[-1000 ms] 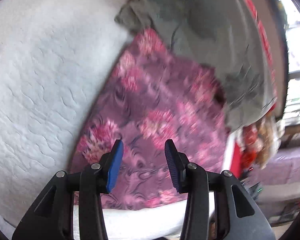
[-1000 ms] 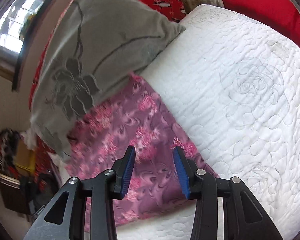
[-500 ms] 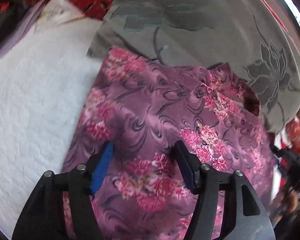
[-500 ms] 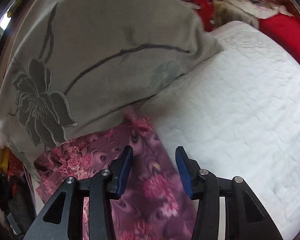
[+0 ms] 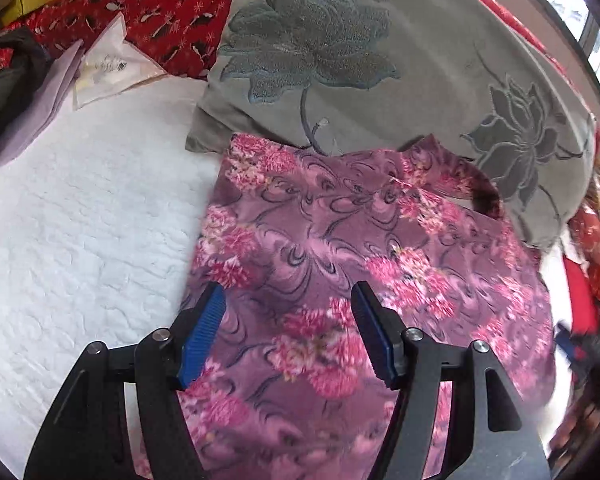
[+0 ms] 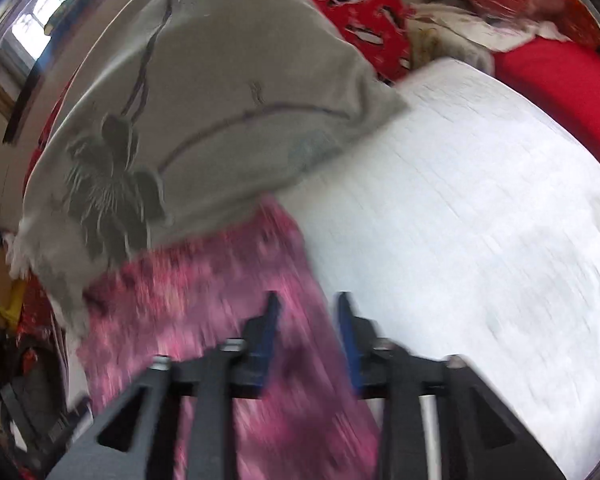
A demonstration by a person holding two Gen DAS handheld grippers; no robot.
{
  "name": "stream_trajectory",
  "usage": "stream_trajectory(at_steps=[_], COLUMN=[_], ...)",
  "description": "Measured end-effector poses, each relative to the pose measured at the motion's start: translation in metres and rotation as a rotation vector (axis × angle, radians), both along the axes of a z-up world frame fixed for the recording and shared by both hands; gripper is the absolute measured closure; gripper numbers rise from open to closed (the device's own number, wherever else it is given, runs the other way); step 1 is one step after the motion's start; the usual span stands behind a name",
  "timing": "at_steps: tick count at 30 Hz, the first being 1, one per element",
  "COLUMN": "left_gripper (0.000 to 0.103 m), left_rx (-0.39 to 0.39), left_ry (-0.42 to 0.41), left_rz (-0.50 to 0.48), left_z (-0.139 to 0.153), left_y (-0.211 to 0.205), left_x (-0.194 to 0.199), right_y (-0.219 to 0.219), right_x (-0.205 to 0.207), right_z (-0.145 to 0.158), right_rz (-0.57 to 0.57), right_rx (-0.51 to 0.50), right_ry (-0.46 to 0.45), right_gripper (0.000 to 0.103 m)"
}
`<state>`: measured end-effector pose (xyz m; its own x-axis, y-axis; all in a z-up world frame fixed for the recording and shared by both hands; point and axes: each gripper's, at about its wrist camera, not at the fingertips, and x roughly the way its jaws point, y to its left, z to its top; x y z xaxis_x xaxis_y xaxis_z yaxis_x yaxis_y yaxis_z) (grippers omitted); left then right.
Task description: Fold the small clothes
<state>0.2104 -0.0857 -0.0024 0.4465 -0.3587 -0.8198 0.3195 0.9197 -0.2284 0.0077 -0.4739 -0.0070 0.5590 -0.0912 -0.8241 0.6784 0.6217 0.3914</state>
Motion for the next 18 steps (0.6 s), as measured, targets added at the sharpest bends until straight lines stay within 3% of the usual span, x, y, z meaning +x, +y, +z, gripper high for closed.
stream_trajectory(at_steps=[2, 3, 4, 7, 9, 11, 12, 14, 18], left_gripper=[0.039, 0.039, 0.039, 0.038, 0.038, 0.037, 0.037, 0.038, 0.038], left_rx=[-0.010, -0.019, -0.026, -0.013, 0.083, 0.105, 0.093, 0.082, 0.077], left_ry=[0.030, 0.051, 0.059, 0.034, 0.057, 0.102, 0.099, 0.110, 0.065], left_rz=[0.002, -0.002, -0.010, -0.041, -0.063, -0.072, -0.071, -0.083, -0.101], left_z=[-0.001, 0.001, 0.003, 0.004, -0.016, -0.032, -0.027, -0.015, 0.009], left_y=[0.003, 0.004, 0.006, 0.012, 0.008, 0.008, 0.015, 0.021, 0.032], left_x=[0.001, 0.000, -0.004, -0.023, -0.028, -0.028, -0.031, -0.033, -0.041], right_y=[0.012, 0.019, 0.023, 0.034, 0.032, 0.019, 0.015, 0.018, 0.045], right_x=[-0.015, -0.019, -0.022, -0.038, -0.039, -0.031, -0.032, -0.038, -0.046], right_z=[-0.012, -0.015, -0.011, 0.013, 0.009, -0.023, -0.026, -0.008, 0.030], right_rz=[0.038, 0.068, 0.093, 0.095, 0.073, 0.060, 0.023, -0.013, 0.048], right_rx=[0.041, 0.062, 0.066, -0.029, -0.068, 0.030, 0.062, 0.045, -0.035], right_ry=[0.043, 0.046, 0.027, -0.062, -0.013, 0.102, 0.093, 0.052, -0.060], right_gripper=[0.062, 0.068, 0.091, 0.093, 0.100, 0.098, 0.099, 0.089, 0.088])
